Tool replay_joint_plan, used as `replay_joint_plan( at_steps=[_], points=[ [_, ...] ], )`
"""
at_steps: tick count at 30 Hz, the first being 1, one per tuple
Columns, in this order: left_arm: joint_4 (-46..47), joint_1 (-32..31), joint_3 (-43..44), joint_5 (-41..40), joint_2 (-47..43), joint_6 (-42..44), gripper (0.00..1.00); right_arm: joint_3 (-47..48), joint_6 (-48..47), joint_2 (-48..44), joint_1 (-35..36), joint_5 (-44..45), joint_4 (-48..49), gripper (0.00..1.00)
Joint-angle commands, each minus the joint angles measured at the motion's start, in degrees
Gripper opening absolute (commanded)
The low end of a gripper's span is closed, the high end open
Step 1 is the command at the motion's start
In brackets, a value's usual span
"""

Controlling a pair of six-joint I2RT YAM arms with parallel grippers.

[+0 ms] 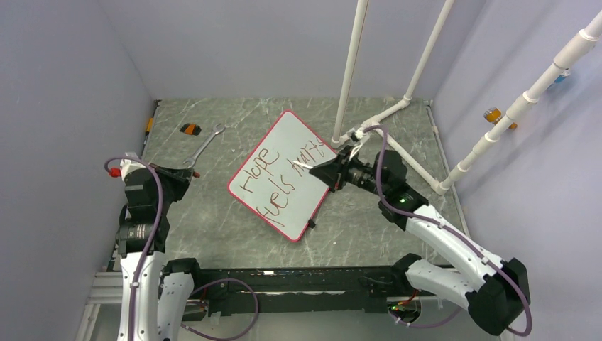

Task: Write a sentence on the whiteboard
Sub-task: Insert the whiteboard marker without the cap into the pen cap.

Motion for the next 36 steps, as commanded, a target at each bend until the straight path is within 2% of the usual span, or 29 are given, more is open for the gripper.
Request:
replay_joint_plan(
  at_steps=[1,6,14,19,23,26,32,36],
  points=[
    [7.57,0.02,-0.27,9.26,0.91,-5.62,0.0,3.35,-1.37,3.21,6.14,3.61,8.65,0.0],
    [12.71,-0.06,-3.05,13.17,1.96,-11.34,0.0,6.3,-3.47,7.15,12.13,7.81,12.73,0.0],
    [18.99,-1.93,-5.25,17.26,3.49,-17.52,0.0,11.22,-3.26,15.49,16.64,9.73,18.09,0.0],
    [20.35,-4.76,-4.59,15.76,3.68,-20.12,0.0,13.76,-2.9,19.65,17.99,10.6,20.0,0.0],
    [23.72,-6.16,-4.8,17.52,5.22,-23.92,0.0,14.93,-3.0,21.49,18.75,10.98,20.8,0.0],
    [24.27,-6.46,-3.85,17.17,6.3,-25.95,0.0,15.39,-3.09,22.09,19.01,10.97,20.91,0.0],
    [24.99,-11.27,-2.2,16.34,8.67,-28.16,0.0,15.3,-3.96,22.41,19.33,10.52,20.76,0.0],
    [25.83,-11.66,-2.96,17.27,9.13,-30.45,0.0,14.72,-5.02,22.24,19.3,10.15,20.45,0.0]
  ],
)
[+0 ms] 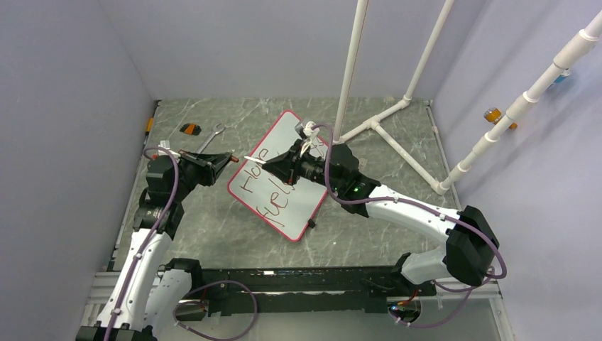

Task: Write a sentence on the whiteboard
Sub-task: Insert the whiteboard marker without the cap into the pen cap.

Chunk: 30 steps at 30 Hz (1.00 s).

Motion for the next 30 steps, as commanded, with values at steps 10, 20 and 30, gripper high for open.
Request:
replay_joint_plan(
  at_steps=[10,20,30],
  points=[
    [7.14,-0.47,1.61,8.45,4.04,-10.1,0.0,1.9,-7.62,-1.11,1.11,0.28,-0.85,0.0],
    [3.97,-0.74,3.34,9.3,3.74,-11.77,0.0,3.85,-12.92,0.0,3.57,5.43,-5.0,0.0],
    [2.94,-0.83,3.6,8.65,3.84,-11.53,0.0,3.47,-14.46,-1.77,5.21,8.35,-5.31,0.0]
  ],
)
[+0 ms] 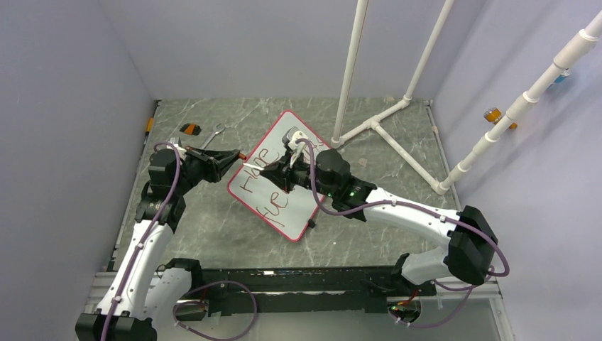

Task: Write a sentence on the whiteboard
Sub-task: Insert the whiteboard marker without the cap into the pen cap.

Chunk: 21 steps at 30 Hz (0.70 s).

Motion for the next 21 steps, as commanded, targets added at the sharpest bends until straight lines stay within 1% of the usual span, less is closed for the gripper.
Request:
replay_joint_plan(
  at_steps=[1,9,21],
  points=[
    [-0.18,-0.19,2.16,-0.28,-0.57,-2.67,0.0,1.39,-1.97,-2.33,0.65,2.85,1.66,0.0],
    [-0.04,-0.19,2.18,-0.03,-0.34,-2.86,0.0,0.25,-1.81,-3.85,0.81,4.68,3.35,0.0],
    [-0.16,-0.19,2.5,0.25,-0.33,-2.77,0.0,1.63,-1.63,-1.98,1.05,5.85,2.91,0.0]
  ],
)
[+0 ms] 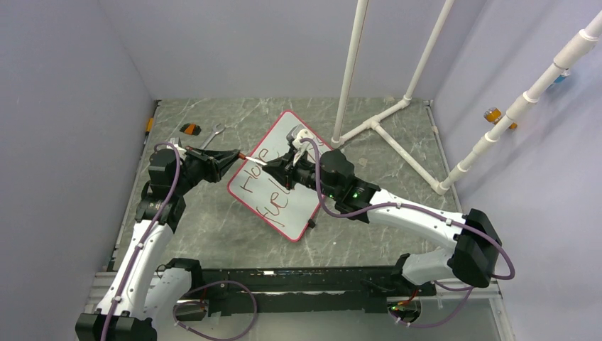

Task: Write a sentence on the whiteboard
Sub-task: Insert the whiteboard marker without the cap into the pen cap.

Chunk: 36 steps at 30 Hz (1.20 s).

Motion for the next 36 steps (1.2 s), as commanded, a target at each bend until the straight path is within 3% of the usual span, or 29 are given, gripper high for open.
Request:
replay_joint_plan(
  at_steps=[1,19,36],
  points=[
    [-0.14,-0.15,2.47,0.34,-0.21,-2.19,0.0,1.78,-0.74,0.19,0.29,1.0,2.49,0.0],
    [0.66,-0.19,2.48,1.76,0.29,-2.8,0.0,3.53,-0.69,2.56,0.49,1.04,1.72,0.0],
    [-0.3,-0.32,2.92,2.65,0.04,-0.98,0.0,13.87,0.87,10.59,0.5,6.12,-6.4,0.0]
  ],
)
